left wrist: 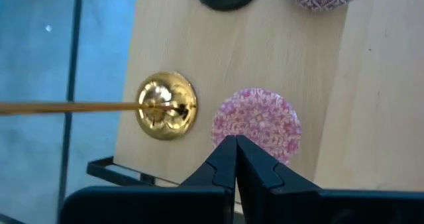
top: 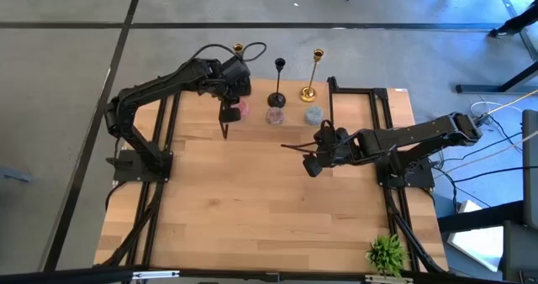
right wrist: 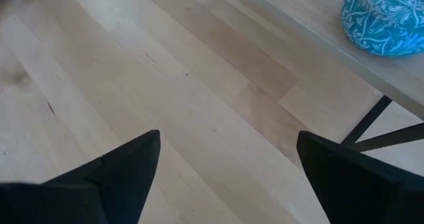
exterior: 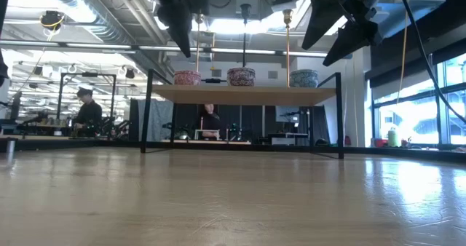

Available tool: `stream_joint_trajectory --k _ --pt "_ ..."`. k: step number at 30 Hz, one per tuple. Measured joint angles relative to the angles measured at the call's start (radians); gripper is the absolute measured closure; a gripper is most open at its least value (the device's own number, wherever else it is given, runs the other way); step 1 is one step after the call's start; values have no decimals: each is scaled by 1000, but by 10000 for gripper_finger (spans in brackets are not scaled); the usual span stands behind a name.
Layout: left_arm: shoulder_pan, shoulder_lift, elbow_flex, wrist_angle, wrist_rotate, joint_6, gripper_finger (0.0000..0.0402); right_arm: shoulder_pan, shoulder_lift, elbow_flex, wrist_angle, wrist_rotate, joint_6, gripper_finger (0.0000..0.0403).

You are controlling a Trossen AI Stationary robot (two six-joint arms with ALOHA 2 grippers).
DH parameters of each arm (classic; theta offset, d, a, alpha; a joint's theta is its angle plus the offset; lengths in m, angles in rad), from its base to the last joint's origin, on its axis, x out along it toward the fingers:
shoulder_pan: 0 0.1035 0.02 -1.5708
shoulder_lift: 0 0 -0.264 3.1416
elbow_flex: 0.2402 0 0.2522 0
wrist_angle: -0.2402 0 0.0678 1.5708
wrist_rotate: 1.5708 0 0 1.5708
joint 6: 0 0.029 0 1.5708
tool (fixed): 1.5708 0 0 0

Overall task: Pick & Place candle stick holders
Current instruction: Put the pink candle on the shelf

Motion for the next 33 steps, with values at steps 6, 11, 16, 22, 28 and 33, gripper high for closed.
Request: stream_joint_trajectory --k 6,11,16,22,28,33 --pt "-56 0 -89 61 -78 -1 400 0 0 0 -6 11 0 45" --pt "-76 -6 -138 107 -122 -29 400 0 0 0 -14 10 3 45" --pt "-71 -18 -147 122 -144 -43 400 0 0 0 -14 10 3 45" --pt "-51 -17 -147 121 -128 -41 400 0 0 0 -14 2 2 45" --pt "-47 -16 -147 124 -116 -25 400 0 0 0 -14 2 1 45" --pt "-47 -9 -147 117 -109 -24 400 0 0 0 -14 2 1 45"
